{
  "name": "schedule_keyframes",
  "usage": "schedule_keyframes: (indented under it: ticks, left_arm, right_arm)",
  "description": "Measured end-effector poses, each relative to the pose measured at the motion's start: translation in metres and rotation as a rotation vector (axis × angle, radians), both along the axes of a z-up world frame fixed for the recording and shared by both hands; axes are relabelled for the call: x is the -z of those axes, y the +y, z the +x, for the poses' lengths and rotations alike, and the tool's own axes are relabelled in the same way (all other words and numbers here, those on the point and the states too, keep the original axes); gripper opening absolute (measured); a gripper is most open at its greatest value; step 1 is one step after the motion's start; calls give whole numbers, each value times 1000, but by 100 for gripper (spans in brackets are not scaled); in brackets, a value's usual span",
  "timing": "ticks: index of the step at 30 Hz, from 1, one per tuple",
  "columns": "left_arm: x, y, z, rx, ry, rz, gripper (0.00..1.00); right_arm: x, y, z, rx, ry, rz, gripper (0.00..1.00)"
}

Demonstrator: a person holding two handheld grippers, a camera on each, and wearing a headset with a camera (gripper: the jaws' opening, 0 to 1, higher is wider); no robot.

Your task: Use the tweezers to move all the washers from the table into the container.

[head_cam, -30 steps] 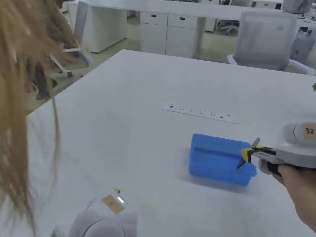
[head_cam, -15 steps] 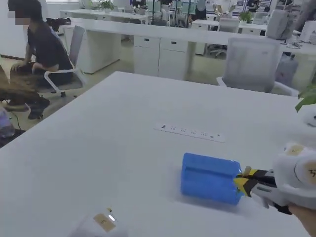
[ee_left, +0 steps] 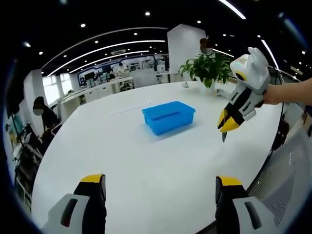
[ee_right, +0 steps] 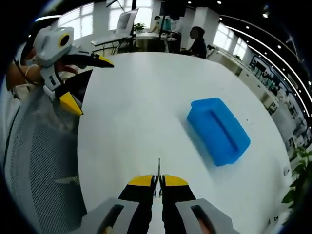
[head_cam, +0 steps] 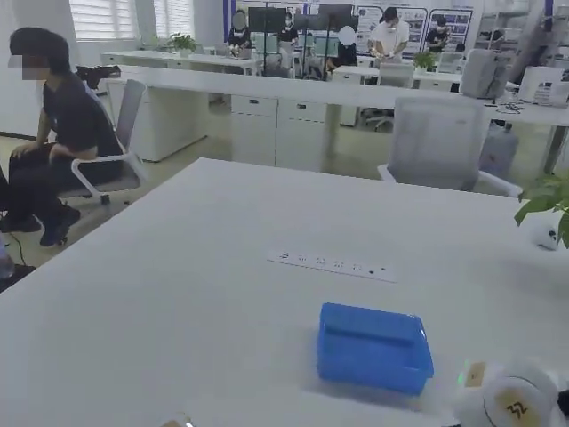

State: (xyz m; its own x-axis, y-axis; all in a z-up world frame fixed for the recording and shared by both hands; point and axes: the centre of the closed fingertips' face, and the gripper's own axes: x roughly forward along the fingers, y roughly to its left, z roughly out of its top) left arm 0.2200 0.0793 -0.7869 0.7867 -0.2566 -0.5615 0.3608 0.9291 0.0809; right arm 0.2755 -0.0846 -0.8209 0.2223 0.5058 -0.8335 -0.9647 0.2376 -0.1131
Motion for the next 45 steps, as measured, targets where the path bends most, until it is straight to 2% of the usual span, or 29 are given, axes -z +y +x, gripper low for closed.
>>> schedule_keyframes:
  ticks: [2,3,4,5,8,12,16,18,22,26,30,35,37,41,44,45]
  left_arm:
    - [0,1,1,-2,-3,4,96]
    - [0,1,1,-2,-2,6,95]
    - [0,2,1,-3,0,7,95]
    - [0,2,1,-4,1,6,95]
    - [1,2,1,-4,2,1,95]
    - [1,1,0,4,2,3,95]
    - [2,-2,0,15,-1,11,95]
    - [4,-1,0,16,5,22,95]
    - [3,0,1,8,3,13,95]
    - [5,-1,1,12,8,21,95]
    - [5,-1,1,13,10,32,95]
    - [7,1,2,4,19,31,95]
    - [7,0,2,8,21,34,95]
    - [7,-1,2,10,23,36,95]
    - [7,-2,2,11,26,31,95]
    - [7,-2,2,12,29,30,95]
  right_arm:
    - [9,0,-4,6,36,-18,2]
    - [12,1,-4,7,37,-21,2]
    - [8,6,-2,11,29,19,2]
    - [10,5,-3,24,48,1,2]
    - [15,14,2,6,43,-18,2]
    - [27,28,-1,-76,48,-65,2]
    - [42,35,-2,-190,12,-143,2]
    - [48,40,-4,-215,8,-163,2]
    - [52,47,-3,-267,0,-193,2]
    - [56,53,10,-261,12,-191,2]
    - [57,56,16,-269,24,-196,2]
    - [58,62,34,-266,6,-205,2]
    - [57,64,34,-234,58,-182,2]
    - [57,63,33,-232,57,-163,3]
    - [56,63,31,-174,57,-128,5]
    - [56,62,29,-170,64,-134,6]
